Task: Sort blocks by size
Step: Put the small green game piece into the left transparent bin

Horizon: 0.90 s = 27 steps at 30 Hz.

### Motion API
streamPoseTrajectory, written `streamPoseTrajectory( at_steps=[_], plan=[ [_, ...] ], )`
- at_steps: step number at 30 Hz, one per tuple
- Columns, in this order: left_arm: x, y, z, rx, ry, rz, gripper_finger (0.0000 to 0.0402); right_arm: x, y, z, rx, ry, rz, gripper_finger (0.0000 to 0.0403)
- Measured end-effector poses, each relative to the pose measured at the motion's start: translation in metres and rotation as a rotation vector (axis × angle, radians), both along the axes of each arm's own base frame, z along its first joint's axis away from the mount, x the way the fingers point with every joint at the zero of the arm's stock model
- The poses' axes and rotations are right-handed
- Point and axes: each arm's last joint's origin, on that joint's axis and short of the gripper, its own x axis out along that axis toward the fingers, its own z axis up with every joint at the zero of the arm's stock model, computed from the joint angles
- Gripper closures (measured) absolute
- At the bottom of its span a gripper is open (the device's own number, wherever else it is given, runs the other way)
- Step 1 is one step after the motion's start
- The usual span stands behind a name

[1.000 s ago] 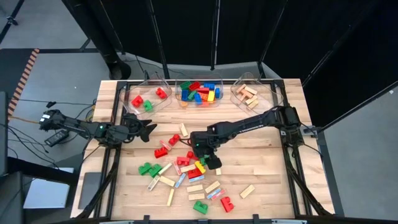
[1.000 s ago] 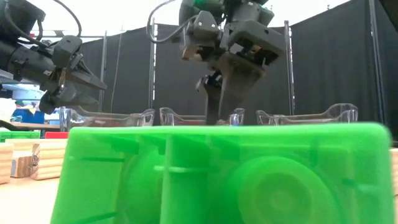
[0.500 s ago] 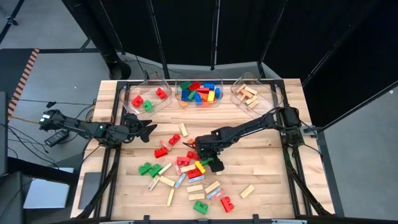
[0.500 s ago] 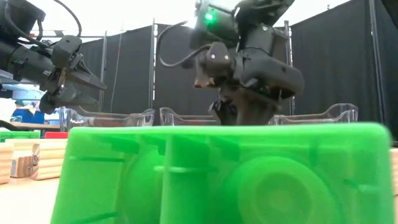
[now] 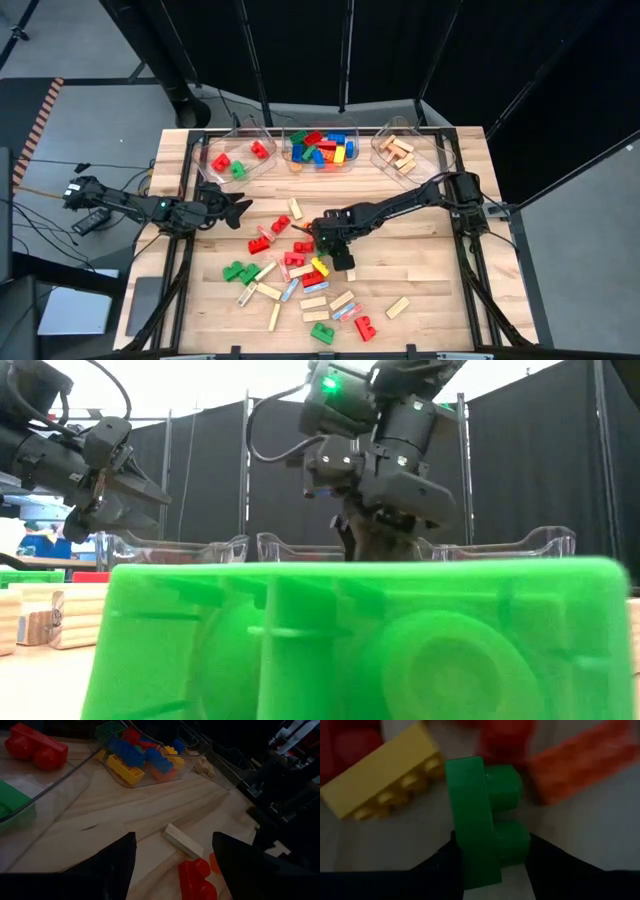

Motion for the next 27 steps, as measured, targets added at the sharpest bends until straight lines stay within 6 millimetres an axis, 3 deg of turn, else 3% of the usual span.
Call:
streamPoseTrajectory(
  at_steps=[9, 19, 24, 27],
  plan=[
    [0.0, 0.0, 0.0, 0.0, 0.0, 0.0, 0.0133, 0.026, -0.043, 0.05, -0.058, -0.09, -0.061, 0.023],
    [0.0, 0.0, 0.0, 0.0, 0.0, 0.0, 0.0133, 0.061, -0.127, 0.12, -0.166, -0.565, -0.255, 0.023],
    [0.0, 0.0, 0.0, 0.001, 0.001, 0.0, 0.0133, 0.063, -0.156, 0.134, -0.174, -0.729, -0.351, 0.023],
    [0.0, 0.0, 0.0, 0.002, 0.005, 0.001, 0.0133, 0.074, -0.17, 0.133, -0.174, -0.788, -0.402, 0.023]
  ],
)
